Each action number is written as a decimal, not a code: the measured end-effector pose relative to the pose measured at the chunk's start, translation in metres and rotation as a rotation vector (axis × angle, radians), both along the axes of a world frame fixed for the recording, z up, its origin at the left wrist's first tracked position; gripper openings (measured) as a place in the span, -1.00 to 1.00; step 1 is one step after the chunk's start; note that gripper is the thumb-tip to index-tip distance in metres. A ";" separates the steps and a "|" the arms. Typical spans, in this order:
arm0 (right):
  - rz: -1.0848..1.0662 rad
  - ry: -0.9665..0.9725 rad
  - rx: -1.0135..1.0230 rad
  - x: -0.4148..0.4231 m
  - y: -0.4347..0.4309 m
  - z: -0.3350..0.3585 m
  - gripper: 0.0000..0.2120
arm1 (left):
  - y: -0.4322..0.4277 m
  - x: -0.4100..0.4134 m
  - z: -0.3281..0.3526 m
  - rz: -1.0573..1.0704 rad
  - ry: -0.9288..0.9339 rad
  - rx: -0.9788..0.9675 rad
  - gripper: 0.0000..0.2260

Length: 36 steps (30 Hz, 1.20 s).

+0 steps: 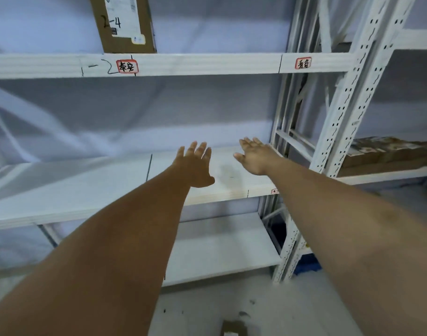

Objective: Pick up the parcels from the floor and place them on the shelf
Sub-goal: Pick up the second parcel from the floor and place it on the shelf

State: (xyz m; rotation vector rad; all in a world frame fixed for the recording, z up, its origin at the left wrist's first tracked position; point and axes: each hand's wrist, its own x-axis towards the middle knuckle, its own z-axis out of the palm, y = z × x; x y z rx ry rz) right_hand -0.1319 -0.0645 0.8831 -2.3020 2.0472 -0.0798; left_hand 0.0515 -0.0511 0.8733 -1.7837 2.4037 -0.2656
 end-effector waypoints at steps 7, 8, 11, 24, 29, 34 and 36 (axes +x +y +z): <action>0.029 -0.028 0.109 -0.022 0.014 -0.058 -0.39 | 0.017 -0.009 -0.063 0.109 0.090 0.132 -0.34; 0.025 -0.030 0.117 -0.025 0.015 -0.064 -0.39 | 0.018 -0.008 -0.068 0.116 0.090 0.148 -0.34; -0.007 -0.041 0.144 -0.033 0.019 -0.083 -0.39 | 0.016 -0.008 -0.085 0.104 0.116 0.192 -0.37; -0.131 -0.067 0.399 -0.032 0.039 -0.246 -0.40 | 0.015 -0.003 -0.239 0.027 0.119 0.483 -0.40; -0.197 -0.144 0.549 -0.011 0.061 -0.324 -0.40 | 0.029 0.009 -0.318 0.031 0.116 0.628 -0.40; -0.253 -0.177 0.608 0.002 0.078 -0.406 -0.44 | 0.038 0.016 -0.392 0.037 0.152 0.764 -0.45; -0.282 -0.221 0.654 0.004 0.080 -0.442 -0.46 | 0.039 0.017 -0.427 0.072 0.194 0.815 -0.45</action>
